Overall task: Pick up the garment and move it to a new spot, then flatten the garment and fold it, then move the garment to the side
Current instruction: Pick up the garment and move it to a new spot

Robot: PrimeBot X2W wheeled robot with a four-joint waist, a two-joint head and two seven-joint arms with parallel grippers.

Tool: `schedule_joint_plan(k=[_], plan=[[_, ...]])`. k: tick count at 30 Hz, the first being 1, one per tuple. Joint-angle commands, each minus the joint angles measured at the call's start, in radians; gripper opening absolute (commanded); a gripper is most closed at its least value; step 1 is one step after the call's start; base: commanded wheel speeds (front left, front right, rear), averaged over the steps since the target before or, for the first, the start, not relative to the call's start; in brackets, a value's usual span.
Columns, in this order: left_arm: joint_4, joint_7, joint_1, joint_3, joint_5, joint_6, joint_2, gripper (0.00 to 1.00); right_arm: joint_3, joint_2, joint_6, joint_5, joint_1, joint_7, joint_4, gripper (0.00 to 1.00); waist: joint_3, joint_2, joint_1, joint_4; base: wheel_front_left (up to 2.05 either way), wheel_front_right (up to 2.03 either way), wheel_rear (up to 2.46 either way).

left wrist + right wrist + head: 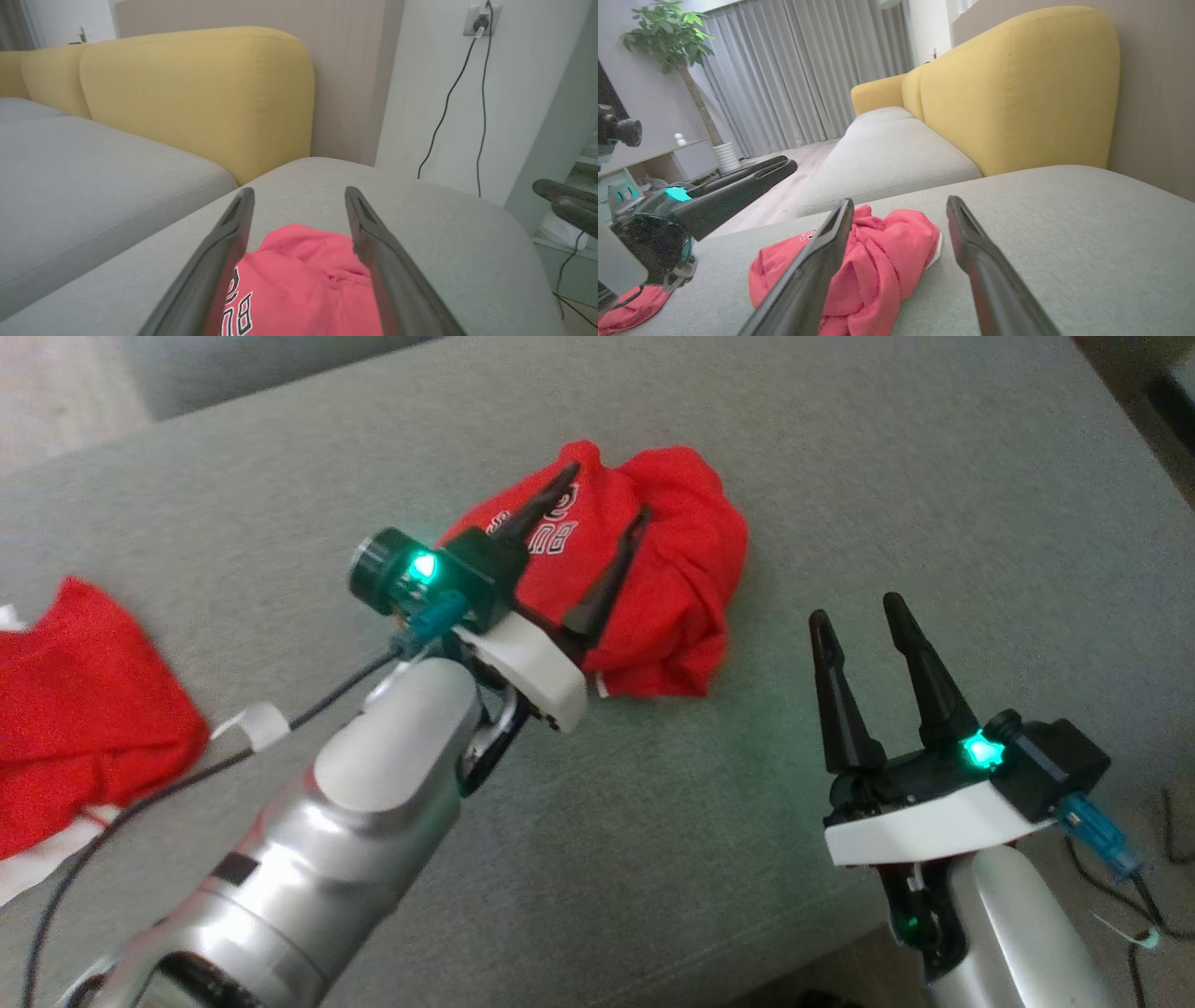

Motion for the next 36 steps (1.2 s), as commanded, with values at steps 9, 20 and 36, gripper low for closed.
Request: schedule_joint_plan(k=[9,20,36], plan=[[0.026,-0.055,-0.007,0.079,-0.005,0.011,0.008,1.0,-0.022,-0.002,-0.001,-0.011,-0.018,-0.011,-0.033,1.0,-0.016,0.0,-0.0001,0.065,0.0,0.0,0.0],[-0.196,-0.058,0.205,0.199,0.11,0.077,0.09,1.0,-0.074,-0.002,-0.001,-0.069,0.039,-0.011,-0.005,1.0,-0.113,0.0,-0.0001,0.282,0.0,0.0,0.0],[-0.494,-0.058,0.673,0.466,0.22,0.13,0.045,1.0,-0.067,-0.002,-0.001,-0.094,0.12,-0.011,0.027,1.0,-0.185,0.0,-0.0001,0.365,0.0,0.0,0.0]])
